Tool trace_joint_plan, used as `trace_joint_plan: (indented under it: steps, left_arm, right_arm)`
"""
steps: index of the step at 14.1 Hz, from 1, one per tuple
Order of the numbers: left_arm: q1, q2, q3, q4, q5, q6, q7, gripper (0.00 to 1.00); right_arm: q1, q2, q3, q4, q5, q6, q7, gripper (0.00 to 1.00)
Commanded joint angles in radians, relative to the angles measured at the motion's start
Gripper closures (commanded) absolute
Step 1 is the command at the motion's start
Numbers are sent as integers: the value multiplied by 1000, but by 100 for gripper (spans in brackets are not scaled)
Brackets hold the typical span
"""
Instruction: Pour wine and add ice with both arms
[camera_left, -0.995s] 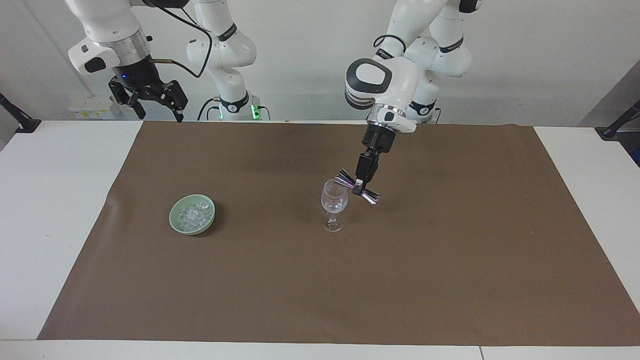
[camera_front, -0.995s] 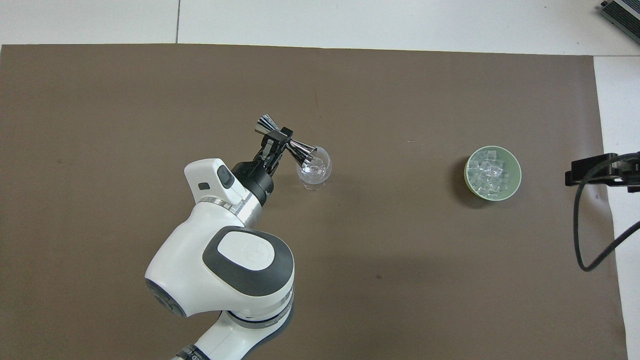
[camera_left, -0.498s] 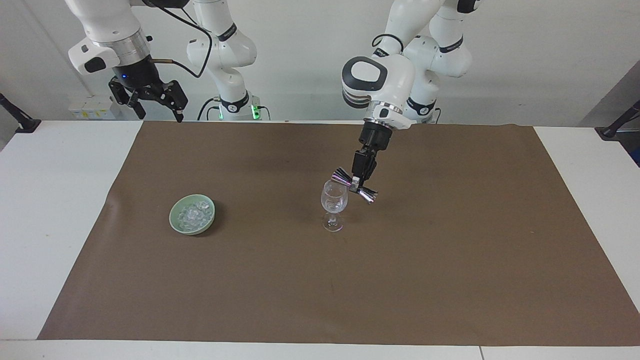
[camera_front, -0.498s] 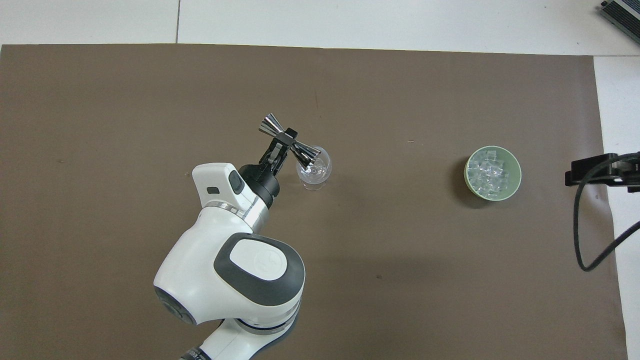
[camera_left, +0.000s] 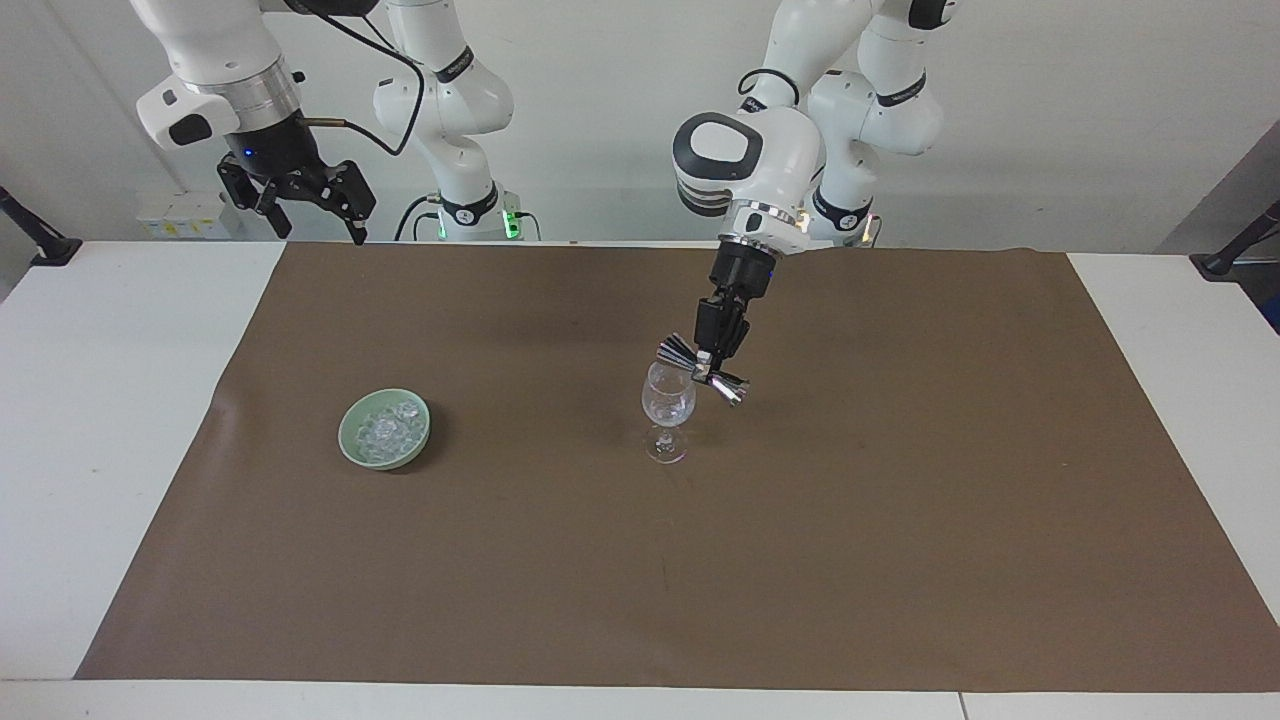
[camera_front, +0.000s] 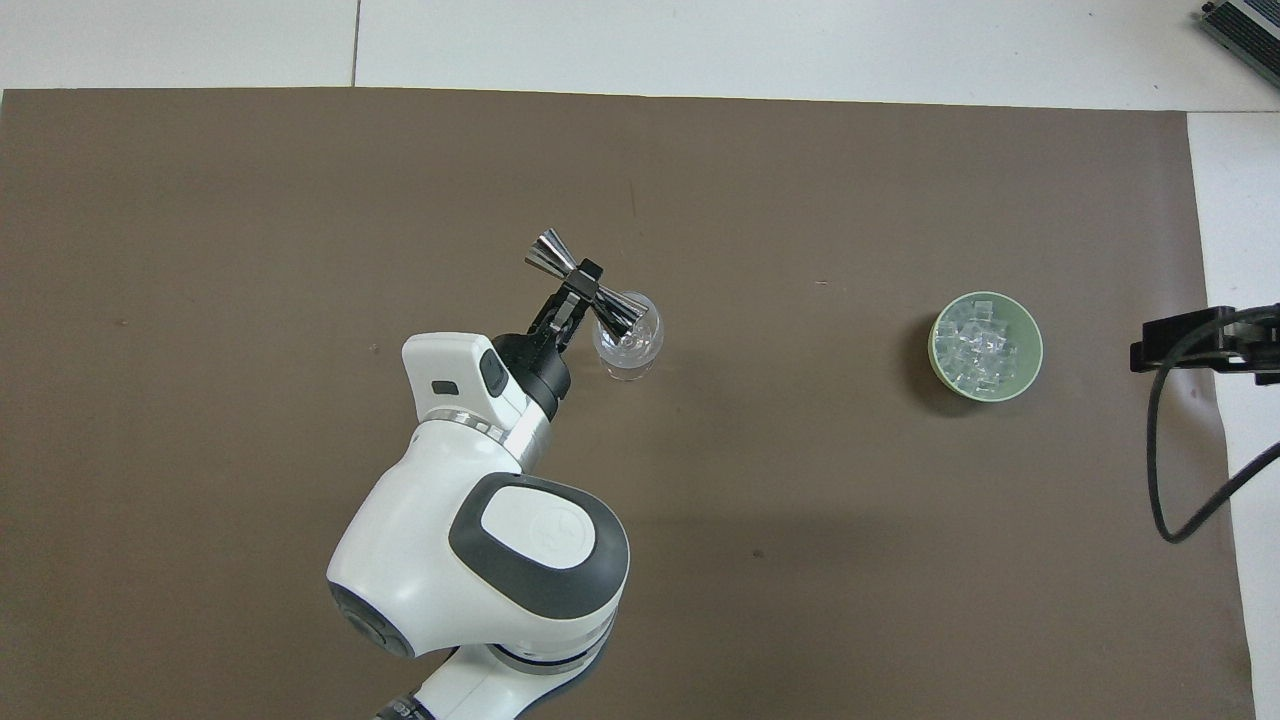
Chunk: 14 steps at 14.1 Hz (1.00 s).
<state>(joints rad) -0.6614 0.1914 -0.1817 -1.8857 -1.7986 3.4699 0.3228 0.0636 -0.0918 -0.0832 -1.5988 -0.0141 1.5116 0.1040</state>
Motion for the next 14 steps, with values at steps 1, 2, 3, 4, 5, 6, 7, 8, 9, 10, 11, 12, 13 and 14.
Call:
trace_joint_plan:
  steps: [1, 2, 3, 4, 5, 6, 7, 8, 9, 10, 11, 12, 13, 14]
  left_arm:
    - [-29, 16, 18, 23, 13, 32, 24, 100]
    - [-29, 16, 18, 23, 15, 32, 24, 100]
    - [-29, 16, 18, 23, 15, 32, 28, 100]
    - [-29, 16, 18, 23, 15, 32, 30, 100]
    - [-29, 16, 18, 23, 15, 32, 30, 100]
    - [-29, 16, 18, 23, 15, 32, 30, 100]
    - [-29, 16, 18, 23, 13, 32, 30, 100]
    - [-27, 16, 18, 23, 12, 32, 30, 100]
    - [-24, 14, 16, 25, 12, 32, 30, 100]
    - [-20, 13, 14, 25, 8, 32, 29, 100]
    - [-14, 11, 14, 28, -1, 31, 24, 100]
    - [-6, 8, 13, 37, -7, 28, 18, 100]
    - [12, 8, 11, 42, -24, 23, 10, 100]
    - [25, 3, 11, 42, -54, 20, -2, 100]
  right_arm:
    - [-4, -23, 3, -27, 14, 12, 3, 0]
    - [-4, -22, 3, -27, 14, 13, 3, 0]
    - [-4, -23, 3, -27, 14, 13, 3, 0]
    - [-4, -23, 3, -27, 14, 13, 3, 0]
    - [-4, -22, 3, -27, 14, 12, 3, 0]
    - [-4, -23, 3, -27, 14, 12, 3, 0]
    - [-4, -23, 3, -27, 14, 12, 3, 0]
    - [-4, -23, 3, -27, 14, 13, 3, 0]
    - [-4, -22, 3, -27, 14, 12, 3, 0]
    - [-4, -22, 3, -27, 14, 12, 3, 0]
    - [-4, -23, 3, -27, 14, 12, 3, 0]
    - [-4, -23, 3, -27, 14, 12, 3, 0]
    - [-4, -23, 3, -27, 14, 12, 3, 0]
    - [-4, -22, 3, -27, 14, 12, 3, 0]
